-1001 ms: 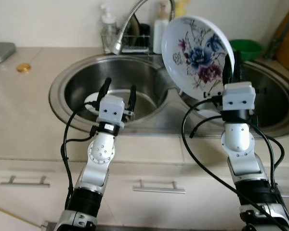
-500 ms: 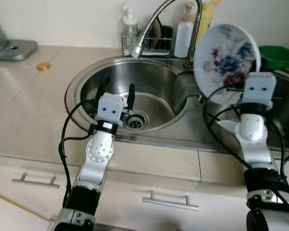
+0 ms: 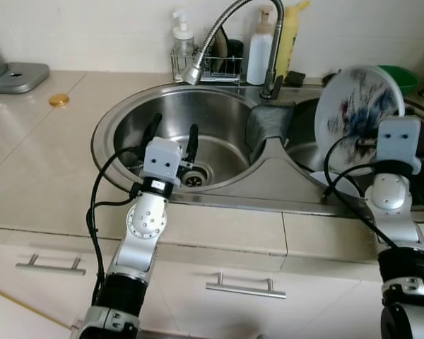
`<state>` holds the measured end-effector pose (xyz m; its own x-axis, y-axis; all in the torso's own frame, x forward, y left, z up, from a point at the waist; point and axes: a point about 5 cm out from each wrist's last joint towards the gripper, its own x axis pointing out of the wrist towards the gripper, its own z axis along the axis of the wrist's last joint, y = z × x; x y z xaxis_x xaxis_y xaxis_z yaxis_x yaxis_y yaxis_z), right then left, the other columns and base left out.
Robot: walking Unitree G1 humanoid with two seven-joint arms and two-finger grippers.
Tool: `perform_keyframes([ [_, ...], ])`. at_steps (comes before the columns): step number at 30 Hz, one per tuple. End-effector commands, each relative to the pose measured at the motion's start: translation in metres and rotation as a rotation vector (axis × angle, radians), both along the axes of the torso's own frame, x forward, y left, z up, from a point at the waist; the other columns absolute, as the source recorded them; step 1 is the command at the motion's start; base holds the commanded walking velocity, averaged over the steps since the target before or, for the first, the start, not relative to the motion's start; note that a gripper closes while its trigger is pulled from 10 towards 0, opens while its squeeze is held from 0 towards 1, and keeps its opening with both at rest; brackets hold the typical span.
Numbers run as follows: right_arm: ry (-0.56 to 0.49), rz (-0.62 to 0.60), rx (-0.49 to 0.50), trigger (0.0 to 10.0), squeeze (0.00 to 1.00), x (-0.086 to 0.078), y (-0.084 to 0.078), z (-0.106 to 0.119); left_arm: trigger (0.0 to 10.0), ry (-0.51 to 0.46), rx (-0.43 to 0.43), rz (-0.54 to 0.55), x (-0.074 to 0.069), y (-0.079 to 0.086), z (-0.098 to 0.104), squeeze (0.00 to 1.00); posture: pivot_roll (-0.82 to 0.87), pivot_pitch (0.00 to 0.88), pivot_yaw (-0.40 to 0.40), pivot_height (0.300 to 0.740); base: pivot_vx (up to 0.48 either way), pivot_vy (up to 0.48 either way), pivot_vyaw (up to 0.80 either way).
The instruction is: Kitchen organization
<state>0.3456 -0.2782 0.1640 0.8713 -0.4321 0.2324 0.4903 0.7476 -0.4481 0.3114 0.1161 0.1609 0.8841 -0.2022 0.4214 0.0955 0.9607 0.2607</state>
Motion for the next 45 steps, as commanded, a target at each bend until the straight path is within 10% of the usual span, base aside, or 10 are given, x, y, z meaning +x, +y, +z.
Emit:
perform_keyframes([
  [1, 0.007, -0.007, -0.005, 10.0, 0.0, 0.005, -0.004, 0.009, 10.0, -0.004, 0.012, -0.004, 0.002, -0.001, 0.002, 0.0, -0.09, 0.0, 0.0, 0.74, 0.0, 0.0, 0.0],
  [11, 0.158, -0.009, 0.035, 10.0, 0.06, 0.011, -0.014, -0.002, 10.0, 0.001, 0.013, 0.005, 0.001, 0.0, -0.001, 0.0, -0.09, 0.0, -0.01, 0.74, 0.0, 0.0, 0.0],
  [12, 0.16, -0.007, 0.06, 10.0, 1.0, 0.011, -0.014, -0.004, 10.0, 0.002, 0.012, 0.005, 0.001, -0.001, -0.001, 0.0, -0.09, 0.0, -0.011, 0.74, 0.0, 0.0, 0.0],
  [21, 0.179, -0.011, 0.125, 10.0, 1.0, 0.01, -0.014, -0.012, 10.0, 0.013, 0.014, 0.007, 0.001, 0.0, -0.002, 0.0, -0.09, 0.0, -0.011, 0.74, 0.0, 0.0, 0.0],
  [33, 0.096, -0.18, 0.635, 10.0, 1.0, -0.002, -0.038, -0.03, 10.0, 0.027, 0.022, 0.003, 0.002, -0.001, -0.004, 0.0, -0.1, 0.0, -0.004, 0.74, 0.0, 0.0, 0.0],
  [45, 0.0, -0.308, 0.802, 10.0, 1.0, -0.007, -0.041, -0.027, 10.0, 0.036, 0.03, 0.001, 0.002, 0.0, -0.006, 0.0, -0.1, 0.0, -0.004, 0.74, 0.0, 0.0, 0.0],
])
